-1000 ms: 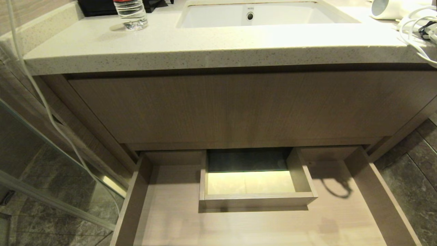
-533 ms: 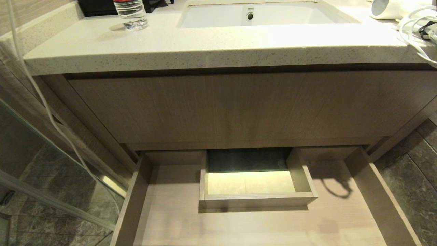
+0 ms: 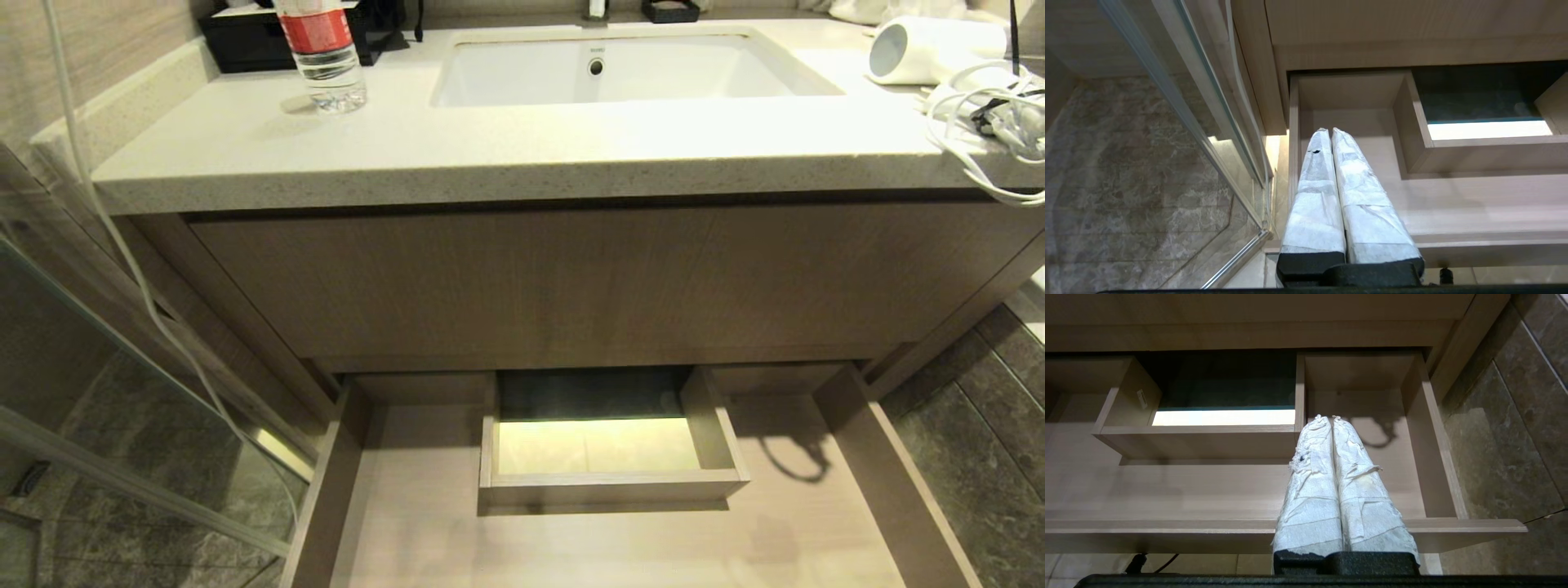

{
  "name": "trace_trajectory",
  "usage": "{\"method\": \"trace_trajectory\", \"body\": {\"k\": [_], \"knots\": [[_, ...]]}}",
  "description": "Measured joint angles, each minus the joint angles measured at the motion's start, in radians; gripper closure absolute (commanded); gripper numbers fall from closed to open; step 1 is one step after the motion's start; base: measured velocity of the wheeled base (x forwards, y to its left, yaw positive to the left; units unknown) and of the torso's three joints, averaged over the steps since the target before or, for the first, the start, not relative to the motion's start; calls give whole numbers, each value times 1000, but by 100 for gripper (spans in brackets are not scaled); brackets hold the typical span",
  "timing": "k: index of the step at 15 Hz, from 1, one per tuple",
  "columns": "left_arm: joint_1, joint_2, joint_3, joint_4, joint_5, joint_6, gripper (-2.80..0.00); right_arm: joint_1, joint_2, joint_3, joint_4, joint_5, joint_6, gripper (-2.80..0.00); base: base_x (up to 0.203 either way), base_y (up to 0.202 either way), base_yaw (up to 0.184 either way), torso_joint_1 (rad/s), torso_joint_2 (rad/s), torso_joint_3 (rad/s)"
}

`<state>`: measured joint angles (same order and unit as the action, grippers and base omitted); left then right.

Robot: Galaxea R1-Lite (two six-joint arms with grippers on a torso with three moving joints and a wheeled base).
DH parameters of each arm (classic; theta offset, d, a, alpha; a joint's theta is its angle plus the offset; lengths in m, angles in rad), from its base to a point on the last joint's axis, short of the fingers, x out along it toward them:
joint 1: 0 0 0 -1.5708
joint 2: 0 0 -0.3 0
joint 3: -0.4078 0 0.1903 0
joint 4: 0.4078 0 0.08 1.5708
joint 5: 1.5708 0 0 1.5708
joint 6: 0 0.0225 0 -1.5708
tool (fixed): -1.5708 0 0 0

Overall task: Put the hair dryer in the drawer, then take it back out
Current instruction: Pick up the hairdryer

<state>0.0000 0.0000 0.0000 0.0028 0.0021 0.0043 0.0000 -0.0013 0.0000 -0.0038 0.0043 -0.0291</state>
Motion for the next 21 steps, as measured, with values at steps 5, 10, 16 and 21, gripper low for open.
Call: {"method": "trace_trajectory", "body": {"k": [5, 10, 16, 21], "knots": [[0, 0, 0, 0, 0, 0, 0, 0, 0, 0, 1, 0, 1, 0, 0, 0, 0, 61, -193, -135], [0, 0, 0, 1, 0, 0, 0, 0, 0, 0, 1, 0, 1, 0, 0, 0, 0, 165, -467, -306], [0, 0, 0, 0, 0, 0, 0, 0, 0, 0, 1, 0, 0, 0, 0, 0, 0, 204, -524, -323], [0, 0, 0, 0, -1, -1, 0, 0, 0, 0, 0, 0, -1, 0, 0, 0, 0, 241, -574, -334]]}}
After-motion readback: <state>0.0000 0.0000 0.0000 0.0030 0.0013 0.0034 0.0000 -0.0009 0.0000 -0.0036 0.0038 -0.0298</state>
